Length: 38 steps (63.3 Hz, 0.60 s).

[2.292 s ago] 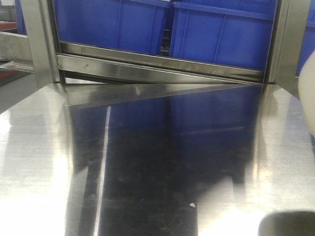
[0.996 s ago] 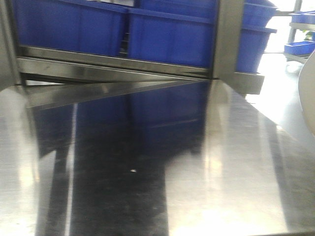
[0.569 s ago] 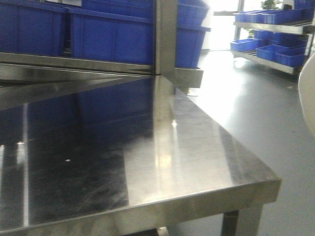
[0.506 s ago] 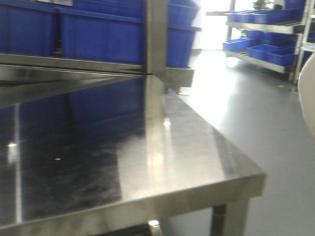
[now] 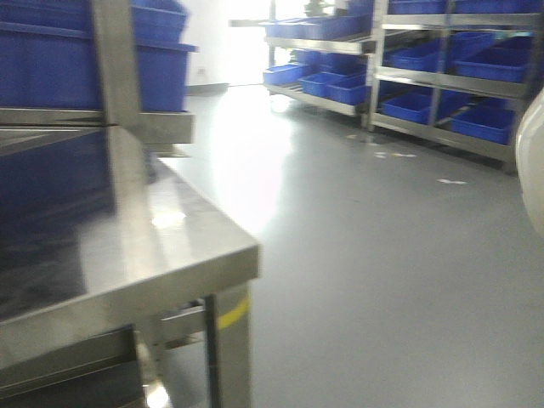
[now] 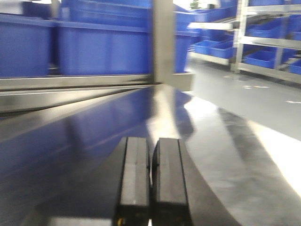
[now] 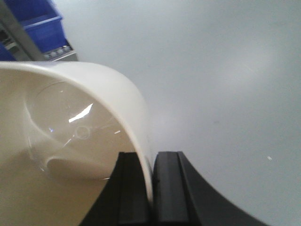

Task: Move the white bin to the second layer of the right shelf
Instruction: 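Drive the base along the aisle past the blue-crate racks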

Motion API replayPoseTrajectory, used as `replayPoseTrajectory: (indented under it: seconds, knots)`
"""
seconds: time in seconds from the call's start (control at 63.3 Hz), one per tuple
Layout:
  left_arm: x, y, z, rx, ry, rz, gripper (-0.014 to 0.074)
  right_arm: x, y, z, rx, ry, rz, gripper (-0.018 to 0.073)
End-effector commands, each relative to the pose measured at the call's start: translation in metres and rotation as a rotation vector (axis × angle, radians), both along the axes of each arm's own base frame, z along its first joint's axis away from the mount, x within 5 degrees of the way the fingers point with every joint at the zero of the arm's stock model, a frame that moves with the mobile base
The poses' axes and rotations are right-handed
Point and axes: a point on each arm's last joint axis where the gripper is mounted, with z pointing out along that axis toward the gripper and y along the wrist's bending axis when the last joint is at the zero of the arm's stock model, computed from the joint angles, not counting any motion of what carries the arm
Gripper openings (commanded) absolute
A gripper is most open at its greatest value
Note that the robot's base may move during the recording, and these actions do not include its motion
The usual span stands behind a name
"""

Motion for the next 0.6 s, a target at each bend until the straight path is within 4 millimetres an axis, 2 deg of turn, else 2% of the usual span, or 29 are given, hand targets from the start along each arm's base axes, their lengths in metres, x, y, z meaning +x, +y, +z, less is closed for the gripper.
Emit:
replayPoseTrajectory:
  seconds: [0.0,0.585]
  knots:
    - [0.0003,0.0004,-0.0041,-0.01,-0.06,0.003,0.0085,0.0035,-0.0006,0.0183,0.005,-0.119,-0.015,0.0058]
    - [0.0003,0.0004,-0.0041,-0.01,-0.06,0.003,0.0085,0.0035,-0.0006,0.0183,0.005,-0.119,-0.015,0.0058]
